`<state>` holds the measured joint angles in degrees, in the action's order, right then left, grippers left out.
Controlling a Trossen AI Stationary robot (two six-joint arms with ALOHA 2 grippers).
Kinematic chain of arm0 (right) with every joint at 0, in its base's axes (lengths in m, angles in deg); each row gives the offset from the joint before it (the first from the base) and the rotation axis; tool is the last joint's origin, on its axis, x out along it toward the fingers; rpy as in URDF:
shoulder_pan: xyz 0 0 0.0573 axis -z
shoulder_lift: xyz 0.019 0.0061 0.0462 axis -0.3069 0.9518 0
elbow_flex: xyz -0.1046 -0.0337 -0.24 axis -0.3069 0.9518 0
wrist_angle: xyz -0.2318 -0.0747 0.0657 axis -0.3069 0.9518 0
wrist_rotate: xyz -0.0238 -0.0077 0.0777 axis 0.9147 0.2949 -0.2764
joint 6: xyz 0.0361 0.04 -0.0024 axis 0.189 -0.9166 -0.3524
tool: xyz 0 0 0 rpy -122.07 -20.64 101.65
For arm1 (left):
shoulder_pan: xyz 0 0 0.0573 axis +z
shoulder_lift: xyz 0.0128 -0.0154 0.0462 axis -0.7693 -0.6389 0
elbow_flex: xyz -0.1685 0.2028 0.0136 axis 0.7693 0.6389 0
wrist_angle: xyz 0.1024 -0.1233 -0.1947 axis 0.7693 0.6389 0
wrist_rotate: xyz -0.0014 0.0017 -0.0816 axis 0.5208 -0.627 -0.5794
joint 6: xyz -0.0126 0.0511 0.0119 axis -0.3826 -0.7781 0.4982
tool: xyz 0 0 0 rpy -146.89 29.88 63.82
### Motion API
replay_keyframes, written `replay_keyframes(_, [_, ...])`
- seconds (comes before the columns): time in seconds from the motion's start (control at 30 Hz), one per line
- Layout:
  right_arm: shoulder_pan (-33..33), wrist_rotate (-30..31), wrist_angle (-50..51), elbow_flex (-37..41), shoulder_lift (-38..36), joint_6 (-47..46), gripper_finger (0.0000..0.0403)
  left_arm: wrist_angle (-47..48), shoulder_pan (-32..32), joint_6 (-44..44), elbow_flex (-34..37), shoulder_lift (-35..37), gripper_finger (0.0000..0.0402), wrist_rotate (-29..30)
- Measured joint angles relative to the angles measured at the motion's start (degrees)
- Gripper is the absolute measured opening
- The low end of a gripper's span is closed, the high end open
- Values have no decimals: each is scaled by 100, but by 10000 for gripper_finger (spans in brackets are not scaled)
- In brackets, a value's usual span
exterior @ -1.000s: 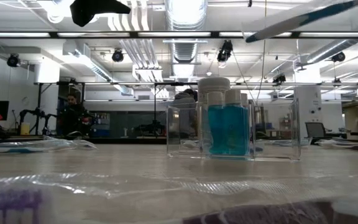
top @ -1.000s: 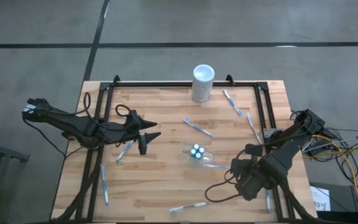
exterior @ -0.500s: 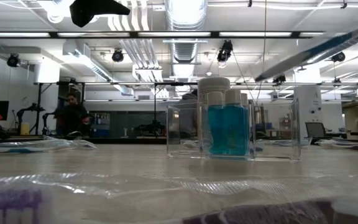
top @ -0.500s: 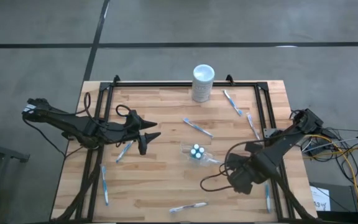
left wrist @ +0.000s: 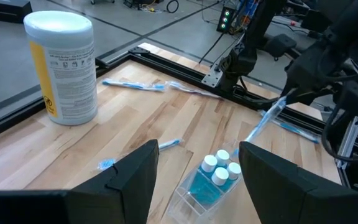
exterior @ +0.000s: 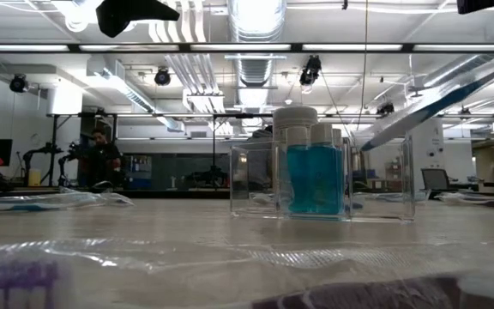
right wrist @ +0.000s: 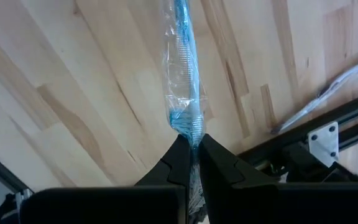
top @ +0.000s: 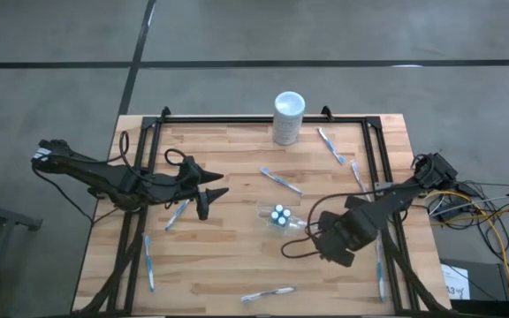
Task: Pick & Place toothbrushing station
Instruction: Put the blue toothbrush into the transparent organizer
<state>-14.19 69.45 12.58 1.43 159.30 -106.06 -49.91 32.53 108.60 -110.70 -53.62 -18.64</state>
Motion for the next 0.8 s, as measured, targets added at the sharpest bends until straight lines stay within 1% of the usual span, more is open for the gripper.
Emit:
replay_keyframes(0.5, [494, 3, -42, 43, 0, 807, 13, 0, -1, 0, 0, 0, 230, -2])
replay_keyframes(0.67, [584, 6, -176, 43, 0, 1193, 13, 0, -1, 2, 0, 0, 230, -2])
replay_keyframes(0.8, [600, 34, -237, 41, 0, 1313, 13, 0, -1, 1, 0, 0, 230, -1])
